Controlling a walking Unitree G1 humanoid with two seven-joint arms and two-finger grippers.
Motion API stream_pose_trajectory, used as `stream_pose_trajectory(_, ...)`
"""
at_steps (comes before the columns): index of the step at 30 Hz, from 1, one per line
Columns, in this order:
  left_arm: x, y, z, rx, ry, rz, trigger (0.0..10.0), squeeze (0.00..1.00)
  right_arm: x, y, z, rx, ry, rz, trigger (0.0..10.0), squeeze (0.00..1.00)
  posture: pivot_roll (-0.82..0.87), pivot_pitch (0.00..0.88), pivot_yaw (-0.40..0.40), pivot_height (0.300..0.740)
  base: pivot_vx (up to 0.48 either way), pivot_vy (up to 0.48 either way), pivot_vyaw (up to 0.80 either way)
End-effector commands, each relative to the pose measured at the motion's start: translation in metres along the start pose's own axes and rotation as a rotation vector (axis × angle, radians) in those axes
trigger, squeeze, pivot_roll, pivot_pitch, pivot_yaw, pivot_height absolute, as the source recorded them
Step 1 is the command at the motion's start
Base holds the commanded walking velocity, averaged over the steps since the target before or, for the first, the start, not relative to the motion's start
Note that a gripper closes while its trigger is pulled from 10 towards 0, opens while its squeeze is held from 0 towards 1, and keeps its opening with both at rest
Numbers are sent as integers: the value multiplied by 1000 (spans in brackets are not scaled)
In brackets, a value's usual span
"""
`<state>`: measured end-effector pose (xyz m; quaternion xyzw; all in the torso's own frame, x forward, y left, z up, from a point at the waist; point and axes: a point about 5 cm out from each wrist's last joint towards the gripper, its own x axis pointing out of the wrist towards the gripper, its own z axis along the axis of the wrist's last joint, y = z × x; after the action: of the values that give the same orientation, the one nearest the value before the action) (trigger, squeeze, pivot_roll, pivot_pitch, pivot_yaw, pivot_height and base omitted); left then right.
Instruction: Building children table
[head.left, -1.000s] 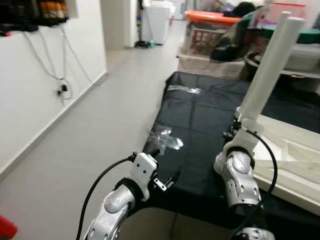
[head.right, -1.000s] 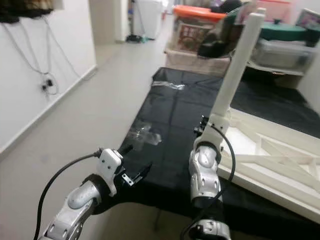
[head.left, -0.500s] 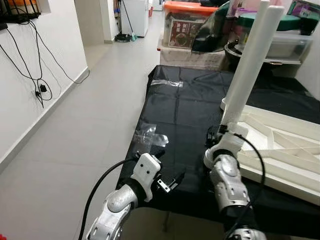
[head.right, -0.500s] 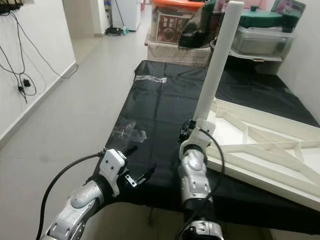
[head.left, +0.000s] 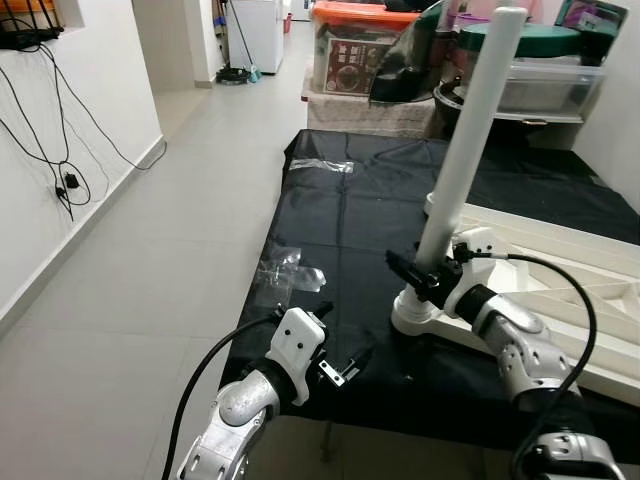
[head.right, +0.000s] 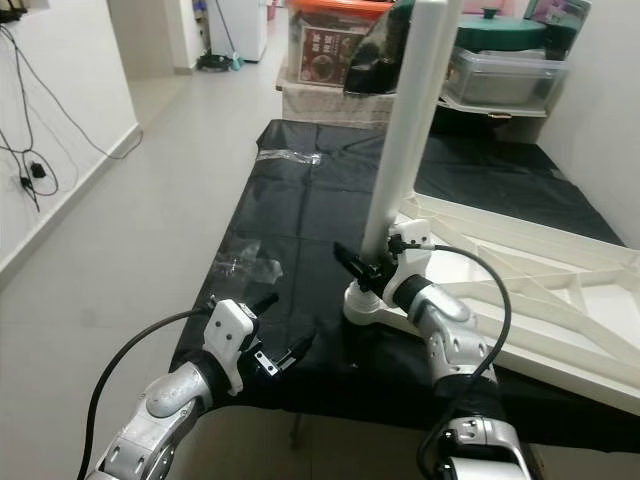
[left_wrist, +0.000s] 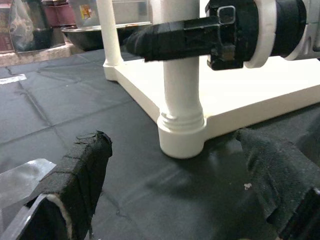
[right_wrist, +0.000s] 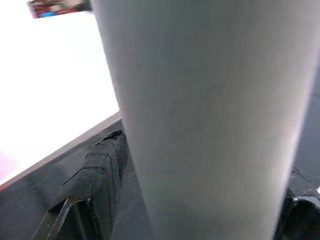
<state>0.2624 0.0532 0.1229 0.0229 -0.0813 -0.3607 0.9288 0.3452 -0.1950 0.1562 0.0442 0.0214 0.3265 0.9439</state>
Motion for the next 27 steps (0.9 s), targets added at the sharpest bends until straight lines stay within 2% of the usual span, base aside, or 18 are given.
stream_pose_trajectory(1,1,-3,-1,9,-1,-8,10000,0,10,16,-6,19,32,147,10000,0,53,0,-67,740,0,0,0)
stream_pose_trajectory(3,2,-4,0,11,-5,-8,10000,0,13,20,-3,25,60,270,10000,0,55,0,-69,740,0,0,0)
stream_pose_trajectory(4,2,-4,0,11,-5,-8,10000,0,13,20,-3,25,60,270,10000,0,55,0,-69,740,0,0,0)
stream_pose_trajectory(5,2,-3,0,11,-6,-8,10000,0,16,23,0,35,73,345,10000,0,52,0,-67,740,0,0,0)
stream_pose_trajectory(7,2,-3,0,11,-6,-8,10000,0,16,23,0,35,73,345,10000,0,52,0,-67,740,0,0,0)
stream_pose_trajectory(8,2,-3,0,11,-6,-8,10000,0,18,25,0,39,74,360,4784,0,52,0,-67,740,0,0,0)
stream_pose_trajectory(9,2,-3,0,11,-6,-8,10000,0,18,25,0,39,74,360,4784,0,52,0,-67,740,0,0,0)
stream_pose_trajectory(10,2,-3,0,10,-6,-8,10000,0,19,27,-1,44,74,374,0,0,52,0,-67,740,0,0,0)
stream_pose_trajectory(16,1,-3,1,10,-6,-9,10000,0,21,29,-4,25,55,325,0,0,52,0,-65,740,0,0,0)
stream_pose_trajectory(18,0,-2,1,10,-6,-9,10000,0,26,20,-5,-3,19,115,0,0,49,0,-66,740,0,0,0)
stream_pose_trajectory(19,0,-2,1,10,-6,-9,10000,0,26,20,-5,-3,19,115,0,0,49,0,-66,740,0,0,0)
stream_pose_trajectory(20,0,-2,2,9,-5,-9,10000,0,28,10,-4,6,-1,-57,0,0,49,0,-66,740,0,0,0)
stream_pose_trajectory(21,0,-2,2,9,-5,-9,10000,0,28,10,-4,6,-1,-57,0,0,49,0,-66,740,0,0,0)
stream_pose_trajectory(22,0,-2,2,9,-5,-9,10000,0,27,-4,-4,21,-15,-283,0,0,65,0,-64,740,0,0,0)
stream_pose_trajectory(23,0,-2,2,9,-5,-9,10000,0,27,-4,-4,21,-15,-283,0,0,65,0,-64,740,0,0,0)
stream_pose_trajectory(24,0,-1,2,9,-4,-10,10000,0,23,-14,-4,33,-17,-456,0,0,69,0,-62,740,0,0,0)
stream_pose_trajectory(26,0,-1,2,9,-4,-10,10000,0,23,-14,-4,33,-17,-456,0,0,69,0,-62,740,0,0,0)
stream_pose_trajectory(27,-1,-1,2,12,-4,-13,10000,0,15,-23,-6,40,-27,-648,0,0,77,0,-55,740,0,0,0)
